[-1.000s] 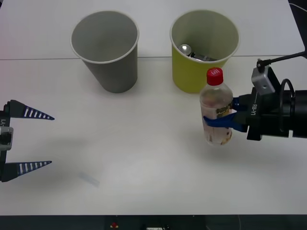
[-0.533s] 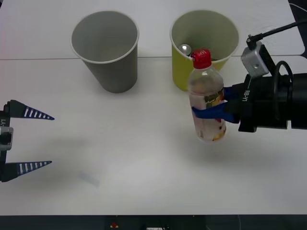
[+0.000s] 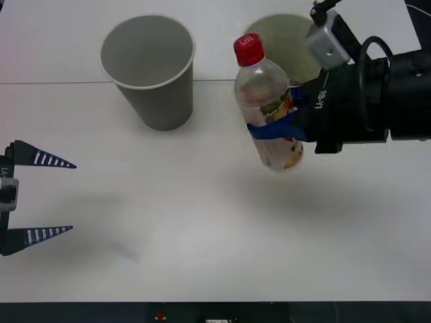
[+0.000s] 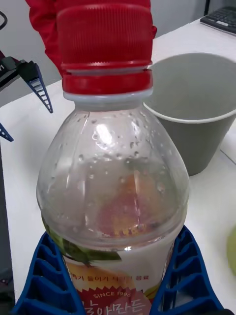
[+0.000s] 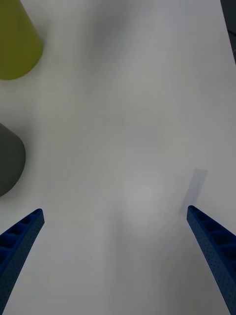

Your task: Put the can into the green bin and the plastic bottle into the gray bin

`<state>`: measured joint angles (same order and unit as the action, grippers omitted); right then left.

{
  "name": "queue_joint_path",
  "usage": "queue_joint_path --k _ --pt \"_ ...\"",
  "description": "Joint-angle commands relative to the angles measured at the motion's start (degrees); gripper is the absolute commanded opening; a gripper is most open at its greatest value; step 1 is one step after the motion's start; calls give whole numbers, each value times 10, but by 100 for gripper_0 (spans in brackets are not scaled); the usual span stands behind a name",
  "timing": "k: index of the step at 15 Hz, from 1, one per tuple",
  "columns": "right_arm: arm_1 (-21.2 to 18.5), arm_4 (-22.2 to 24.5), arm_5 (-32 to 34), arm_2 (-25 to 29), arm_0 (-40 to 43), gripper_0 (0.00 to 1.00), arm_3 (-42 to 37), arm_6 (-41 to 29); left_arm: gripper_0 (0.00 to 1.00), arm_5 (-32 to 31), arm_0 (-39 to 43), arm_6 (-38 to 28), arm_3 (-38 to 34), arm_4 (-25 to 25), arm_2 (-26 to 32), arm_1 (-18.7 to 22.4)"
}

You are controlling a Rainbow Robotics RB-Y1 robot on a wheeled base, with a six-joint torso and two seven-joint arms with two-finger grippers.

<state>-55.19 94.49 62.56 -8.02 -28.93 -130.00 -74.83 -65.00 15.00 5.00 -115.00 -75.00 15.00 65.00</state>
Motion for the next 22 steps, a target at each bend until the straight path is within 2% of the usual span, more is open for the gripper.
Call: queue_joint_path --k 1,5,7,11,14,17,22 --pt "-5 -11 1 -48 -88 0 54 -1 100 0 0 0 0 0 0 0" --pt "3 -19 7 -131 -229 0 158 -1 100 0 0 0 0 0 0 0" --pt "25 -19 46 -150 -299 0 213 -1 100 0 0 0 0 0 0 0" --pt "100 -8 114 -168 -412 0 341 -1 100 0 0 0 0 0 0 0" --pt "156 13 114 -198 -483 0 446 -1 100 0 0 0 0 0 0 0" --pt "215 65 114 -232 -540 0 529 -1 100 0 0 0 0 0 0 0" --pt "314 126 105 -264 -615 0 679 -1 100 0 0 0 0 0 0 0"
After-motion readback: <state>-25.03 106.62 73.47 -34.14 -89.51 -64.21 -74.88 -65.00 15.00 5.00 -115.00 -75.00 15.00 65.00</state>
